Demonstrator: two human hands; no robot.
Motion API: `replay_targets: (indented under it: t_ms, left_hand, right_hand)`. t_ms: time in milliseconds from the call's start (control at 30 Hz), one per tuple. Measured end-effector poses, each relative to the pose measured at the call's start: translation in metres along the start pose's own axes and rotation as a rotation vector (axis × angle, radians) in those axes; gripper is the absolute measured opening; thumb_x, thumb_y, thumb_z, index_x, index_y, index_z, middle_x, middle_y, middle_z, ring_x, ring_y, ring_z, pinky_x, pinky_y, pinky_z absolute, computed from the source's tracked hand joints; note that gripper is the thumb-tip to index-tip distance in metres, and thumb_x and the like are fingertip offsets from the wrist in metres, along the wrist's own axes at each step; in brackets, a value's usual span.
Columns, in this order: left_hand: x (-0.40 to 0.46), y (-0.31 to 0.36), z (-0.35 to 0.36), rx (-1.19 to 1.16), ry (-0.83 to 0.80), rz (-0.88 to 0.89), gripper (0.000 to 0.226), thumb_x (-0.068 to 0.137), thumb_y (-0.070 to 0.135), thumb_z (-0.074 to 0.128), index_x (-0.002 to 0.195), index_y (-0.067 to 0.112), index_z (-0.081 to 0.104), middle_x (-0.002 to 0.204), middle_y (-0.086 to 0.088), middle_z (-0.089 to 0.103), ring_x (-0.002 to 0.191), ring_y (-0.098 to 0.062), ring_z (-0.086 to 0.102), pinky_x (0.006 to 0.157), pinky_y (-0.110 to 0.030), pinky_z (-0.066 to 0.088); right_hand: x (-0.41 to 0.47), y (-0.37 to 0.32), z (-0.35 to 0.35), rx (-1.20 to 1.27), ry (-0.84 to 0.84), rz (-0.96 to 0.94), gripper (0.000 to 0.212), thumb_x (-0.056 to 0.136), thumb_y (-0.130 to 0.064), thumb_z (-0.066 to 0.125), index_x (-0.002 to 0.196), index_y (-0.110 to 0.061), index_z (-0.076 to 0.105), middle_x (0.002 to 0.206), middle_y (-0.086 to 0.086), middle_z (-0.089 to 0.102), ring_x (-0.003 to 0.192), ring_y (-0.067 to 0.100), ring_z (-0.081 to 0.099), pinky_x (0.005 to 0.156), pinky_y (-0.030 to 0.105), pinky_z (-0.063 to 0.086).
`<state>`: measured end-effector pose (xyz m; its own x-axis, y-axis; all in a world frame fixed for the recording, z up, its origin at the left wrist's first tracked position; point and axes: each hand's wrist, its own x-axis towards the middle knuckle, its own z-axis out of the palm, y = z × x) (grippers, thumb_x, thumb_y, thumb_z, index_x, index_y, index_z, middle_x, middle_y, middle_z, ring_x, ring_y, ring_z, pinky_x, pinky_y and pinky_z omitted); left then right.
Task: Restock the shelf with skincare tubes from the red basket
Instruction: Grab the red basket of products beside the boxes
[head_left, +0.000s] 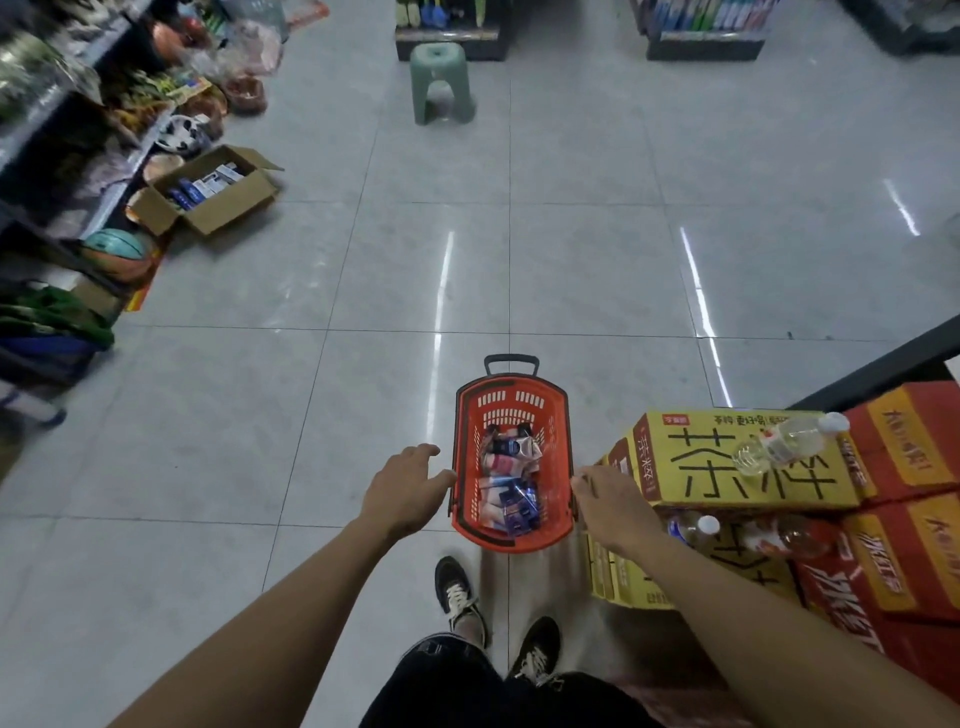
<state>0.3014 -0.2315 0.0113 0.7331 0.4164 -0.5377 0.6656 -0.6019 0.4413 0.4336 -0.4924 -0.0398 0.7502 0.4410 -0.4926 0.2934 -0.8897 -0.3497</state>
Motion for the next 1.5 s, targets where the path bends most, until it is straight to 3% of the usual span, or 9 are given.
replay_targets:
  t_ms: [533, 633, 867, 967, 1033, 1233, 1333, 1433, 1500]
  left_hand:
    - [0.115, -0.008, -0.021, 0.040, -0.157, 0.015, 0.093, 0.076, 0.065, 0.055, 0.155, 0.018, 0.042, 0.158, -0.007, 0.048, 0.139, -0.026, 0.051, 0.112, -0.050, 0.047]
    - [0.144, -0.012, -0.008, 0.050, -0.154, -0.002, 0.078, 0.089, 0.048, 0.066, 0.156, 0.016, 0.041, 0.157, -0.009, 0.049, 0.140, -0.027, 0.051, 0.113, -0.048, 0.046]
    - [0.228, -0.031, 0.049, -0.015, -0.165, -0.155, 0.067, 0.094, 0.036, 0.065, 0.154, 0.014, 0.045, 0.151, -0.009, 0.056, 0.134, -0.027, 0.056, 0.110, -0.041, 0.046]
    - [0.276, -0.048, 0.092, -0.120, -0.178, -0.263, 0.066, 0.093, 0.037, 0.066, 0.152, 0.015, 0.047, 0.149, -0.006, 0.058, 0.130, -0.026, 0.059, 0.104, -0.039, 0.047]
    - [0.307, -0.062, 0.125, -0.184, -0.184, -0.319, 0.069, 0.091, 0.039, 0.067, 0.153, 0.016, 0.046, 0.148, -0.005, 0.059, 0.128, -0.024, 0.059, 0.099, -0.036, 0.047]
    - [0.388, -0.113, 0.226, -0.231, -0.173, -0.423, 0.087, 0.090, 0.043, 0.074, 0.160, 0.013, 0.031, 0.155, -0.011, 0.051, 0.135, -0.031, 0.056, 0.104, -0.048, 0.050]
    - [0.421, -0.141, 0.268, -0.195, -0.150, -0.447, 0.098, 0.085, 0.047, 0.076, 0.160, 0.008, 0.026, 0.154, -0.017, 0.049, 0.135, -0.036, 0.056, 0.103, -0.049, 0.050]
    - [0.446, -0.163, 0.302, -0.207, -0.143, -0.450, 0.091, 0.087, 0.047, 0.078, 0.155, 0.010, 0.031, 0.144, -0.012, 0.057, 0.120, -0.031, 0.064, 0.097, -0.046, 0.056]
    - [0.457, -0.173, 0.319, -0.263, -0.121, -0.449, 0.072, 0.089, 0.046, 0.077, 0.143, 0.015, 0.040, 0.124, 0.001, 0.064, 0.099, -0.018, 0.067, 0.080, -0.035, 0.055]
  right_hand:
    - [0.093, -0.019, -0.004, 0.145, 0.011, 0.191, 0.018, 0.103, -0.042, 0.046, 0.092, -0.030, 0.052, 0.098, -0.006, 0.059, 0.094, 0.016, 0.059, 0.082, 0.040, 0.055]
    - [0.119, -0.005, 0.000, 0.141, -0.026, 0.189, 0.010, 0.099, -0.040, 0.053, 0.102, -0.031, 0.055, 0.102, -0.008, 0.058, 0.097, 0.014, 0.057, 0.078, 0.033, 0.049]
    - [0.200, 0.036, 0.040, 0.142, -0.192, 0.223, 0.036, 0.098, -0.037, 0.055, 0.131, -0.023, 0.058, 0.122, 0.002, 0.062, 0.112, 0.025, 0.059, 0.090, 0.037, 0.051]
    - [0.243, 0.064, 0.072, 0.152, -0.227, 0.219, 0.030, 0.098, -0.033, 0.055, 0.126, -0.024, 0.062, 0.116, 0.001, 0.066, 0.090, 0.015, 0.063, 0.065, 0.012, 0.048]
    - [0.272, 0.082, 0.099, 0.150, -0.249, 0.217, 0.016, 0.096, -0.030, 0.054, 0.109, -0.028, 0.065, 0.102, -0.002, 0.070, 0.076, 0.010, 0.063, 0.047, 0.010, 0.036]
    - [0.345, 0.130, 0.187, 0.151, -0.233, 0.292, 0.030, 0.098, -0.033, 0.057, 0.124, -0.019, 0.060, 0.109, 0.004, 0.067, 0.094, 0.025, 0.067, 0.077, 0.038, 0.059]
    - [0.377, 0.147, 0.230, 0.199, -0.167, 0.423, 0.047, 0.096, -0.036, 0.062, 0.137, -0.016, 0.050, 0.124, 0.009, 0.063, 0.111, 0.033, 0.064, 0.094, 0.051, 0.056]
    - [0.402, 0.161, 0.267, 0.320, -0.050, 0.593, 0.057, 0.094, -0.036, 0.065, 0.143, -0.014, 0.046, 0.133, 0.010, 0.062, 0.119, 0.030, 0.062, 0.098, 0.040, 0.053]
    - [0.414, 0.165, 0.286, 0.391, -0.009, 0.655, 0.049, 0.095, -0.031, 0.065, 0.138, -0.013, 0.051, 0.129, 0.008, 0.065, 0.109, 0.024, 0.065, 0.080, 0.019, 0.048]
